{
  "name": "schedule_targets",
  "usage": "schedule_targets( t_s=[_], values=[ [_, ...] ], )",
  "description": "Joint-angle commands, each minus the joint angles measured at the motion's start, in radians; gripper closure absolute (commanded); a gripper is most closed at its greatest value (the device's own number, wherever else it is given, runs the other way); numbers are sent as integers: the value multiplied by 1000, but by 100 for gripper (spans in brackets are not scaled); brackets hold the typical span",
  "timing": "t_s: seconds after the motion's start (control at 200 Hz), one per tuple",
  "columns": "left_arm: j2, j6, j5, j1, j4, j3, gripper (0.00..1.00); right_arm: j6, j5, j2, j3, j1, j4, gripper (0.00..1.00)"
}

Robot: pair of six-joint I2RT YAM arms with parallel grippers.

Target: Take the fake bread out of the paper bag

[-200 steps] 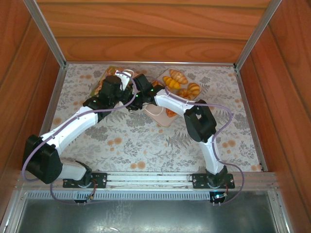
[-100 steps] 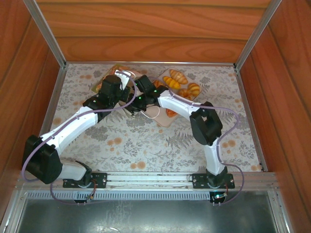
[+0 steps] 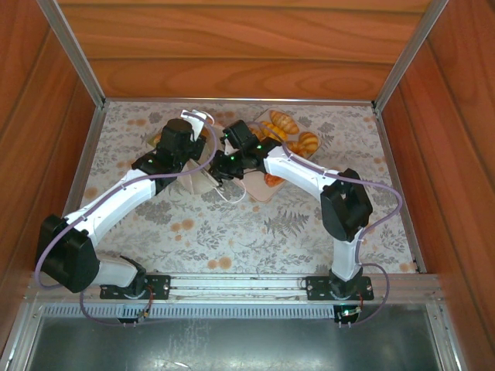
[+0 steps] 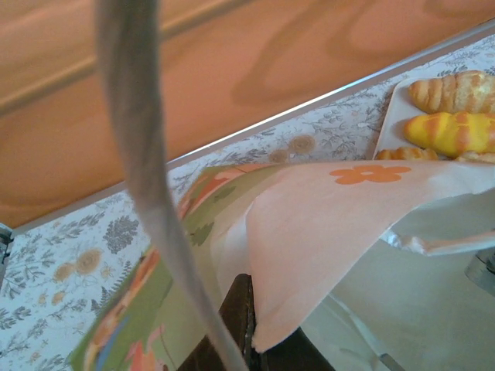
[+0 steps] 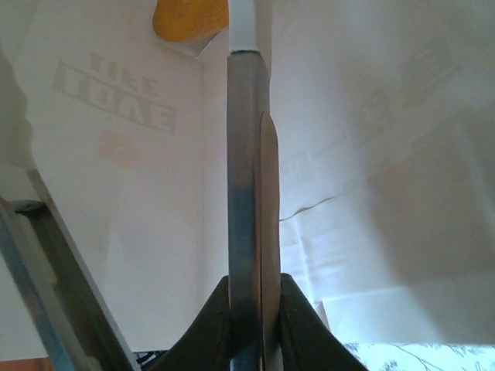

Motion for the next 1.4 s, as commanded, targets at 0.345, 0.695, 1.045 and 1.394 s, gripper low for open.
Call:
schedule_targets(
  t_s=[0.345, 0.695, 1.045, 1.394],
  values=[
    [7, -1, 3, 7, 14, 14, 100, 3, 54, -8, 31, -4, -67, 79],
    [4, -20, 13, 8, 15, 6, 100, -38, 133, 10, 114, 11, -145, 83],
    [17, -34, -70, 7, 16, 24, 100, -94, 241, -77, 126, 31, -265, 91],
    [52, -36, -171, 8, 3, 62, 100, -175, 324, -209, 104, 76, -438, 93]
  ],
)
